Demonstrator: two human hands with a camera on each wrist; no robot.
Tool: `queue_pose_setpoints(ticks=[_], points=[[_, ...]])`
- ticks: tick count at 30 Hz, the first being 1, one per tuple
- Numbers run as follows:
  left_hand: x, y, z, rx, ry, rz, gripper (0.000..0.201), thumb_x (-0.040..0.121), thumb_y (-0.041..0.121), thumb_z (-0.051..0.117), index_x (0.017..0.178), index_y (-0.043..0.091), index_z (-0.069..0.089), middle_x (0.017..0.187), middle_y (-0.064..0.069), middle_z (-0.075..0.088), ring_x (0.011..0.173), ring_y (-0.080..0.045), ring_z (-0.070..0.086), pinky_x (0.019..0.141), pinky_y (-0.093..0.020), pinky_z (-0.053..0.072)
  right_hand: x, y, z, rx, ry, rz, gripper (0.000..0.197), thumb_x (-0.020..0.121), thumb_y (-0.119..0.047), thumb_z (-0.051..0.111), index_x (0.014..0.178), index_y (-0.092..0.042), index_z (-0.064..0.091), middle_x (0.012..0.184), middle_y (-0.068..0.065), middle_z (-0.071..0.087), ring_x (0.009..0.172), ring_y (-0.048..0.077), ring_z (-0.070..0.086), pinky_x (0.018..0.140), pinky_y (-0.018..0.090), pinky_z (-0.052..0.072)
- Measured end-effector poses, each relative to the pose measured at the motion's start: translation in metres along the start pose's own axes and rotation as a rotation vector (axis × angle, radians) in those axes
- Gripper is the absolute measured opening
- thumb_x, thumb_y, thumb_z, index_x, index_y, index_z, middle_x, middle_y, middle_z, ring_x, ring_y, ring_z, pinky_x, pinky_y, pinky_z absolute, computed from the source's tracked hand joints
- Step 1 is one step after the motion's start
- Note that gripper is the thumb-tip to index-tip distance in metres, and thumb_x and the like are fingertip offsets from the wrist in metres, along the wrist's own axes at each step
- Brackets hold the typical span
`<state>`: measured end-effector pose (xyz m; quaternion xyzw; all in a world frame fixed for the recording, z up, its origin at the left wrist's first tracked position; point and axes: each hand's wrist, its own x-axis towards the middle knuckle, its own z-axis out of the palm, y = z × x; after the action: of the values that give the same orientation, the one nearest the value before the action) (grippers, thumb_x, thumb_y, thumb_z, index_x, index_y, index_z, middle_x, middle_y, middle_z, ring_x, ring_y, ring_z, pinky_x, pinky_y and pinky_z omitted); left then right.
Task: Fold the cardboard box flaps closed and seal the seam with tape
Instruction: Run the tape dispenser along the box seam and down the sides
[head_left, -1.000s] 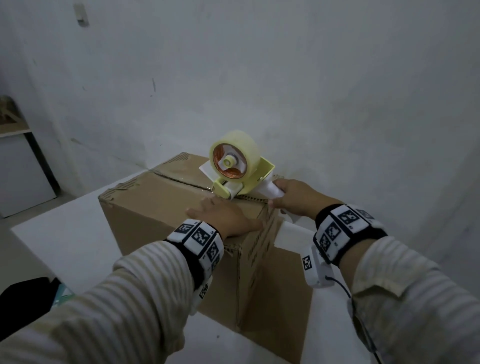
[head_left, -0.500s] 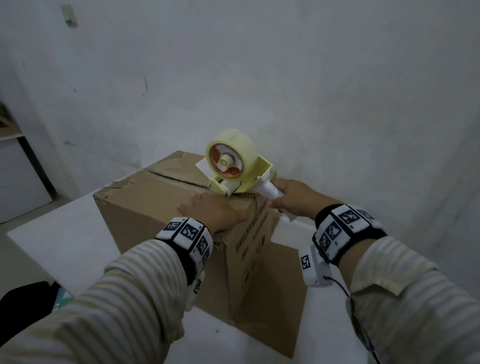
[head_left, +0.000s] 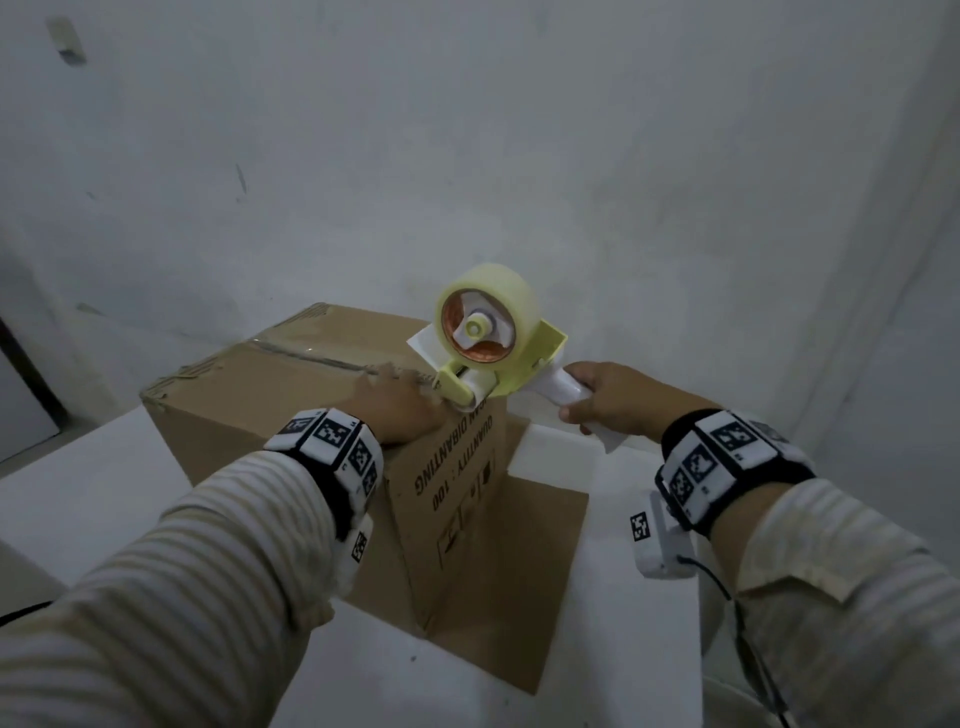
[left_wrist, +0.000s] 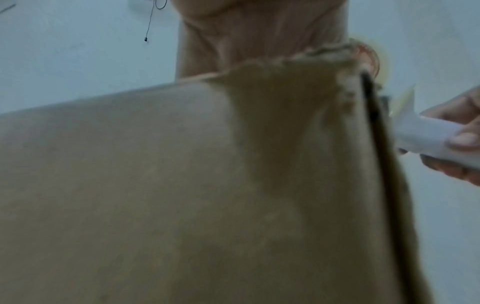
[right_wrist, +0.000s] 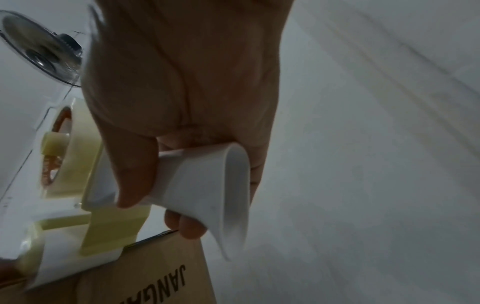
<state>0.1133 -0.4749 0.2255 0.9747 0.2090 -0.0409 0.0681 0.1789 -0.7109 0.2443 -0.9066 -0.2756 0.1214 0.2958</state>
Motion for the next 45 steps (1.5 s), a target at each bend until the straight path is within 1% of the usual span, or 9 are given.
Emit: queue_pose_setpoints(ticks=[3,7,10,16,24,31,40,43,45], points=[[0.020,0.001,0.006,0.060,-0.093,0.089,0.099,0.058,0.074,0.017,0.147,0.031,0.020,0.158,-0.003,0.017,0.147,-0.031,0.010,0.113,-0.058,0.017,-0.003,-0.006,0.008,-0.039,0.027,0.016,0.021,0.085,-0.012,0.061,0.104,-0.015,0.052,0.090,0.008,0.059,0.067,0.020,0.057,0.055,0.022,0.043],[0.008,0.009,-0.010,0.127,-0.181,0.135,0.072,0.087,0.043,0.044,0.150,0.024,0.015,0.157,-0.004,0.014,0.145,-0.034,0.011,0.115,-0.054,0.022,-0.006,-0.007,0.019,-0.081,0.066,0.052,0.037,0.084,-0.016,0.060,0.118,-0.011,0.050,0.094,0.005,0.053,0.080,0.023,0.052,0.067,0.027,0.040],[0.013,0.009,-0.011,0.162,-0.230,0.150,0.067,0.096,0.037,0.040,0.152,0.021,0.007,0.159,-0.007,0.008,0.147,-0.033,0.010,0.116,-0.048,0.020,-0.008,-0.005,0.024,-0.039,0.067,0.054,0.043,0.083,-0.014,0.060,0.125,-0.011,0.050,0.096,0.006,0.053,0.081,0.023,0.051,0.070,0.028,0.040],[0.019,0.011,-0.012,0.234,-0.260,0.200,0.068,0.099,0.035,0.038,0.152,0.014,0.001,0.159,-0.010,0.006,0.143,-0.030,0.022,0.113,-0.043,0.027,-0.017,0.005,0.016,-0.039,0.049,0.123,0.035,0.080,-0.008,0.060,0.115,-0.006,0.055,0.089,0.012,0.059,0.072,0.025,0.054,0.064,0.029,0.043],[0.030,0.004,0.006,0.328,-0.178,0.267,0.060,0.098,0.030,0.032,0.152,0.018,0.008,0.160,-0.014,0.002,0.145,-0.039,0.010,0.117,-0.052,0.018,-0.023,-0.003,0.037,-0.035,0.053,0.129,0.036,0.085,-0.009,0.058,0.120,-0.005,0.052,0.093,0.009,0.055,0.079,0.024,0.053,0.067,0.029,0.042],[0.028,0.008,0.008,0.319,-0.158,0.267,0.061,0.100,0.030,0.030,0.152,0.012,0.005,0.159,-0.018,0.005,0.147,-0.037,0.005,0.119,-0.050,0.012,-0.027,0.003,0.051,0.154,0.117,0.174,0.016,0.082,-0.011,0.060,0.095,-0.012,0.051,0.075,0.005,0.056,0.055,0.016,0.053,0.046,0.023,0.041],[0.023,0.008,0.006,0.347,-0.182,0.250,0.062,0.101,0.031,0.025,0.152,0.013,-0.005,0.160,-0.015,-0.003,0.148,-0.033,-0.002,0.120,-0.050,0.007,-0.031,-0.009,0.051,0.111,0.145,0.174,0.005,0.083,-0.011,0.054,0.088,-0.010,0.051,0.077,0.009,0.054,0.068,0.027,0.055,0.056,0.027,0.045],[0.019,0.009,0.006,0.367,-0.163,0.274,0.058,0.102,0.027,0.026,0.152,0.010,0.003,0.160,-0.017,0.003,0.147,-0.034,0.005,0.120,-0.049,0.008,-0.036,-0.008,0.052,-0.030,0.183,0.126,0.004,0.086,-0.014,0.050,0.083,-0.014,0.047,0.085,0.008,0.053,0.078,0.027,0.052,0.065,0.029,0.041],[0.017,0.008,0.005,0.355,-0.165,0.271,0.056,0.101,0.024,0.026,0.152,0.011,0.008,0.160,-0.015,0.005,0.147,-0.035,0.007,0.119,-0.051,0.009,-0.037,-0.007,0.052,-0.121,0.213,0.114,0.006,0.085,-0.014,0.050,0.089,-0.014,0.046,0.086,0.006,0.052,0.079,0.026,0.050,0.059,0.026,0.036]])
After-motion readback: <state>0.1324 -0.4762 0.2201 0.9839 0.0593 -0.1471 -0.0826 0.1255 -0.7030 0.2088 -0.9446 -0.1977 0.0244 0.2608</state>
